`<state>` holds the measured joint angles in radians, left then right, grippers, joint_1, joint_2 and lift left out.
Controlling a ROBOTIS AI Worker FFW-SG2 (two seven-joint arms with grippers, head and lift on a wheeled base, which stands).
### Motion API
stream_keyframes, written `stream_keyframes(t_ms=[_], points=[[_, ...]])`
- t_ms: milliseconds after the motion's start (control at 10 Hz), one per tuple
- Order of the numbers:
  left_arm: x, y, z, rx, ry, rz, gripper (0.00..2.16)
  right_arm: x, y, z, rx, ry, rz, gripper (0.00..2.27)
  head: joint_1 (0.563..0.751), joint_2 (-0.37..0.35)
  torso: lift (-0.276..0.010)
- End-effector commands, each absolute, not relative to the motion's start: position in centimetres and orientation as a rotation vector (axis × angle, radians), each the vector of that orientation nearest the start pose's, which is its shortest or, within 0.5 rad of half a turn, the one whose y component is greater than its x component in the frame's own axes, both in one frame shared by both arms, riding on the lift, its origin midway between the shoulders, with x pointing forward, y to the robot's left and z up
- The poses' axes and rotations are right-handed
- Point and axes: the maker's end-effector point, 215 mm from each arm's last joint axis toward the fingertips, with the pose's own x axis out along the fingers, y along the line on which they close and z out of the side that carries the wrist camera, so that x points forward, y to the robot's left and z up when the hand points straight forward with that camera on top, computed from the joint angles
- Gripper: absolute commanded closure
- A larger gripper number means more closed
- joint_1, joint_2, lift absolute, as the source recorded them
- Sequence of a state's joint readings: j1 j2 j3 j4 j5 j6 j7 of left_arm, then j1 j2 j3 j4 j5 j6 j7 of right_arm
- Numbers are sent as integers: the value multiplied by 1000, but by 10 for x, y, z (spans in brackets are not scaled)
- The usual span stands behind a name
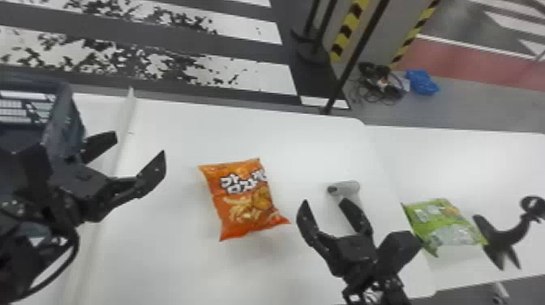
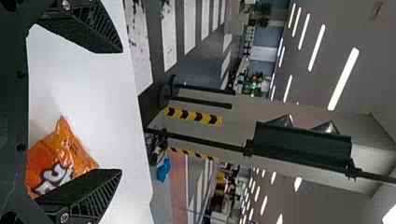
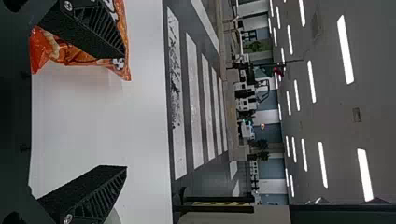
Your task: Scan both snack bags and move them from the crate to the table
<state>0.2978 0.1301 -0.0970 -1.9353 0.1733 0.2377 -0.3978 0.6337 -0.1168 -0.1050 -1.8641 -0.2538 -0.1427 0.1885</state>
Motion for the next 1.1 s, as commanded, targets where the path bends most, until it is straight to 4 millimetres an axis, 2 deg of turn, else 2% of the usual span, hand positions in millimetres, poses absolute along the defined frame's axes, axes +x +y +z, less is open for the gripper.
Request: stream_keyframes(t_ms=[0,100,300,500,800,1000], points=[[460,145,-359,-72,158,-469,83,380,-266,-449,185,252,125,76,695,-242,-88],[454,166,-353,-56,144,-434,87,378,-259,-456,242,308,155,76,695,-190,-88],[444,191,-340,-34,112,-379,87,375,-247,-467,396,396,222,83,695,-117,-88],[439,209,-349,-31,124,-342,87,370,-225,-485,576,544,304,83,695,-70,-88],[434,208,-357,-36,137,-348,87,380,-215,-486,659,622,347,83,695,-16,-88],[434,208,-359,-34,140,-353,87,375,-211,-504,674,712,352,76,695,-9,-88]])
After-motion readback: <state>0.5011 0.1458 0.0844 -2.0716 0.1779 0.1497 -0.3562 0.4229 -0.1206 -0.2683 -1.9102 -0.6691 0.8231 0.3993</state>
